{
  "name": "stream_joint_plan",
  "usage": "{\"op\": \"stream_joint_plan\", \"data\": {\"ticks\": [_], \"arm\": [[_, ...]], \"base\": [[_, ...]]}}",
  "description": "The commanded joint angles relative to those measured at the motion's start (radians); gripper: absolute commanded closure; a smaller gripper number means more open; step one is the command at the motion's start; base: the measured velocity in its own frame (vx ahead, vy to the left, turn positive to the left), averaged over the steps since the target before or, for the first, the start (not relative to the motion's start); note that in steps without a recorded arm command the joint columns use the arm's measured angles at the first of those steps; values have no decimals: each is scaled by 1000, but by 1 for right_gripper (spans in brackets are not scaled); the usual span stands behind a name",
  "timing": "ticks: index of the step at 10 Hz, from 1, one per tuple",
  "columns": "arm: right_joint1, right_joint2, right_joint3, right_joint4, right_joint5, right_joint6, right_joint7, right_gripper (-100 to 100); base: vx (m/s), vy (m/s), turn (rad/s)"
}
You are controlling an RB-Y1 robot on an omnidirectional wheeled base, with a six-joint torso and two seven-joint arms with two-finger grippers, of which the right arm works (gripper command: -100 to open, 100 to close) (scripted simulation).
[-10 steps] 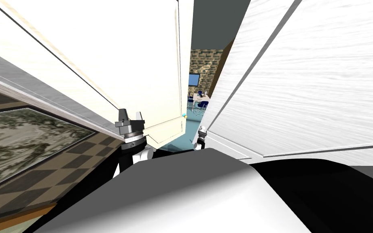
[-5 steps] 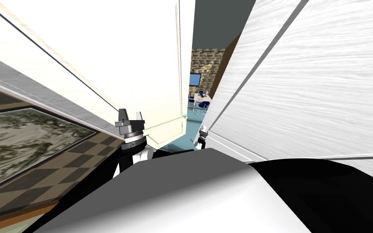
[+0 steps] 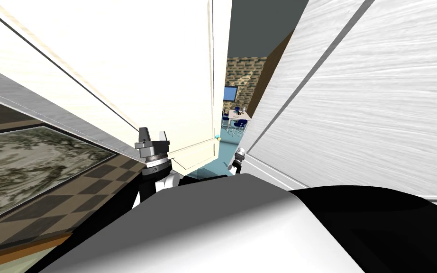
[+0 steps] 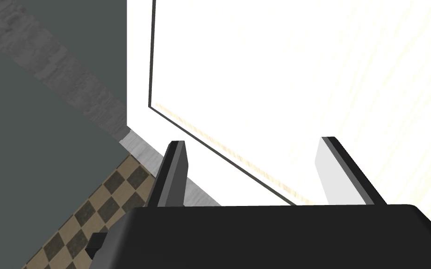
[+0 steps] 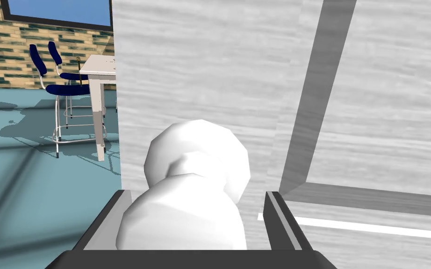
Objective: Push the door open
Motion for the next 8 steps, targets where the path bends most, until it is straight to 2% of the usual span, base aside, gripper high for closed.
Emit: {"op": "stream_joint_plan", "data": {"ticks": [1, 2, 3, 8], "arm": [[-17, -7, -47, 25, -7, -23, -8, 100], [-28, -2, -70, 36, -10, -26, -8, 100], [-28, -2, -70, 36, -10, -26, -8, 100], [-71, 21, -162, 78, -22, -36, -7, 100]], "base": [[83, -15, 82], [104, -7, 73], [69, -12, 16], [73, -16, 39]]}}
